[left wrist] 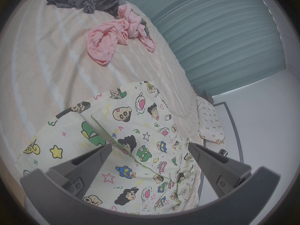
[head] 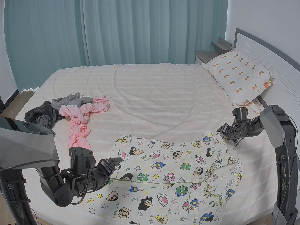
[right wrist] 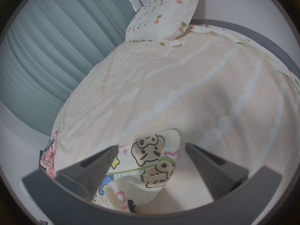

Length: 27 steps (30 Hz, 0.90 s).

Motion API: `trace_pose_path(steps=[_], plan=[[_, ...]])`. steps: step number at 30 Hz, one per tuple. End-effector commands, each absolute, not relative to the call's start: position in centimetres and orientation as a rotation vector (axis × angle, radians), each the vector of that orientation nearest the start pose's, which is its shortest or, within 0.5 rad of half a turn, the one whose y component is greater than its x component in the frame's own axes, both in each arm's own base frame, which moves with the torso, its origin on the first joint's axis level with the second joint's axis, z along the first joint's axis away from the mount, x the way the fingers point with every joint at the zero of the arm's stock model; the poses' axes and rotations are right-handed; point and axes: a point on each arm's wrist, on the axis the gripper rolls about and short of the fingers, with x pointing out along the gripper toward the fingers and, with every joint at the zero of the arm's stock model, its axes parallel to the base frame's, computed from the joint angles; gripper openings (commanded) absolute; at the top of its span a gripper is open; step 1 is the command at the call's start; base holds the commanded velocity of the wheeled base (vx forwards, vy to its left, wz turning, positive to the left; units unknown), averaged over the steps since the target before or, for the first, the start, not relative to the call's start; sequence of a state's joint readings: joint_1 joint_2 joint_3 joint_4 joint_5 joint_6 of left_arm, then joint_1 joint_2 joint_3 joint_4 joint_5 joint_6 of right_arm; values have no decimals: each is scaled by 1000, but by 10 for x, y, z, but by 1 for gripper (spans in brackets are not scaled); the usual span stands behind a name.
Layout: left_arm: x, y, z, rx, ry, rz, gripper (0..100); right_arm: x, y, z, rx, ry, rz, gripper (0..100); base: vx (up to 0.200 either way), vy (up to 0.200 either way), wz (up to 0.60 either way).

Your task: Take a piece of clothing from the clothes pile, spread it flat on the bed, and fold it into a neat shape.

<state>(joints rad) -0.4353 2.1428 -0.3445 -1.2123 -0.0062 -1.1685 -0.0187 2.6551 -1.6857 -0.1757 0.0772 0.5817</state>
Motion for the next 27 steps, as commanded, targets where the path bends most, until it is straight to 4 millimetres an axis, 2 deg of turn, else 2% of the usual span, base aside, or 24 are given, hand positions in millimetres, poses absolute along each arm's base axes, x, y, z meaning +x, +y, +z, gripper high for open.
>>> trace_pose_path(steps=[1, 14, 20, 27], plan=[[256, -119, 5, -987, 757, -33, 100, 501, -4, -37, 606, 819, -142, 0, 0, 0, 0], [256, -119, 5, -988, 757, -33, 100, 522, -7, -6, 704, 660, -133, 0, 0, 0, 0], [256, -119, 5, -987, 757, -33, 100, 529, -6, -10, 691, 575, -99, 0, 0, 0, 0], [256, -119, 3, -985, 762, -30, 100, 531, -10, -15, 646, 571, -106, 0, 0, 0, 0]])
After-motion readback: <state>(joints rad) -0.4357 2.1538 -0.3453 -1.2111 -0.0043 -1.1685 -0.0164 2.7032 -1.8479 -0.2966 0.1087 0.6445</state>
